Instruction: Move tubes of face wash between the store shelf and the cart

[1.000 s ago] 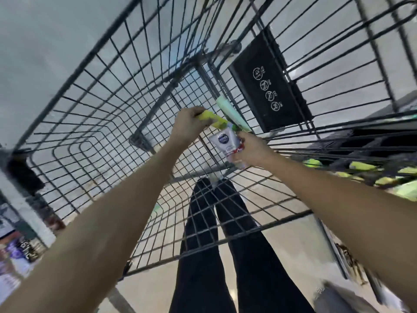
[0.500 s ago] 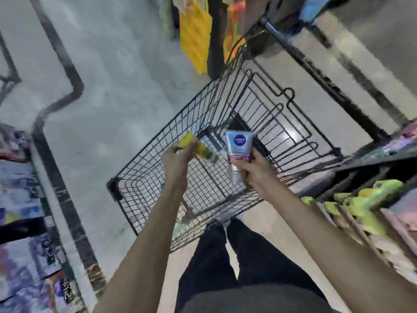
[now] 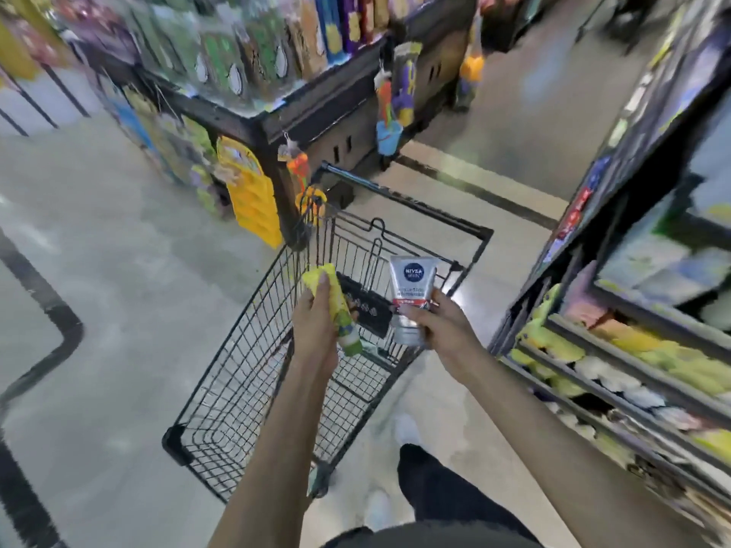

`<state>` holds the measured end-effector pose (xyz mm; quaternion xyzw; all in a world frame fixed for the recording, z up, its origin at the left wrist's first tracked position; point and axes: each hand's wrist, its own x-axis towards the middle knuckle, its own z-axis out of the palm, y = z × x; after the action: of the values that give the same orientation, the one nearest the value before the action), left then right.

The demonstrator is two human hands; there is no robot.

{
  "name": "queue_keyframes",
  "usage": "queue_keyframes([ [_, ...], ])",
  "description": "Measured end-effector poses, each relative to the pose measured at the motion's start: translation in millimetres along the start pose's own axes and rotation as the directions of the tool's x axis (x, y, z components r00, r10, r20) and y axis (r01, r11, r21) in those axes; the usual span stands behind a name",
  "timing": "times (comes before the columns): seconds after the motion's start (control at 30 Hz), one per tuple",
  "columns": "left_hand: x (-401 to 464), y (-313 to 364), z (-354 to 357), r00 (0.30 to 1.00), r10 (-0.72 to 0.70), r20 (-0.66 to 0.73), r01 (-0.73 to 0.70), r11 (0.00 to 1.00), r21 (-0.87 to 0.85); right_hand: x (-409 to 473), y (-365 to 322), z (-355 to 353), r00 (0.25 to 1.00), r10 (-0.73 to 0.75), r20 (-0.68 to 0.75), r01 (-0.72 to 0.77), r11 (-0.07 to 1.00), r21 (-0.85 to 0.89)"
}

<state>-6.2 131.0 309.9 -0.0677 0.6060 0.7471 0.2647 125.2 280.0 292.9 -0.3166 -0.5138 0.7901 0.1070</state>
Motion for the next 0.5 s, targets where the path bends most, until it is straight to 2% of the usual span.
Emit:
queue_keyframes([
  [0.17, -40.9, -25.2, 34.5, 0.973, -0.054, 0.226, 0.046, 0.998, 0.038, -62.9, 6.9, -42.3, 0.982, -0.065, -0.175, 0.089, 0.988, 0.129],
  [0.3, -80.8, -49.9, 82.7, 0.912, -0.233, 0.338, 0.224, 0.972, 0.066, -114.2, 15.0, -95.9, 0.953, -0.087, -0.292, 0.144, 0.973, 0.180],
  [0.37, -97.9, -69.5, 105.1, 0.868, -0.294, 0.401, 0.268, 0.956, 0.121, -140.7, 13.9, -123.7, 0.927, -0.110, -0.359, 0.192, 0.961, 0.201],
  [0.5, -147.3, -112.0, 157.6, 0.795, -0.287, 0.535, 0.149, 0.946, 0.287, -202.2, 12.2, -186.0, 0.864, -0.156, -0.479, 0.296, 0.927, 0.232],
])
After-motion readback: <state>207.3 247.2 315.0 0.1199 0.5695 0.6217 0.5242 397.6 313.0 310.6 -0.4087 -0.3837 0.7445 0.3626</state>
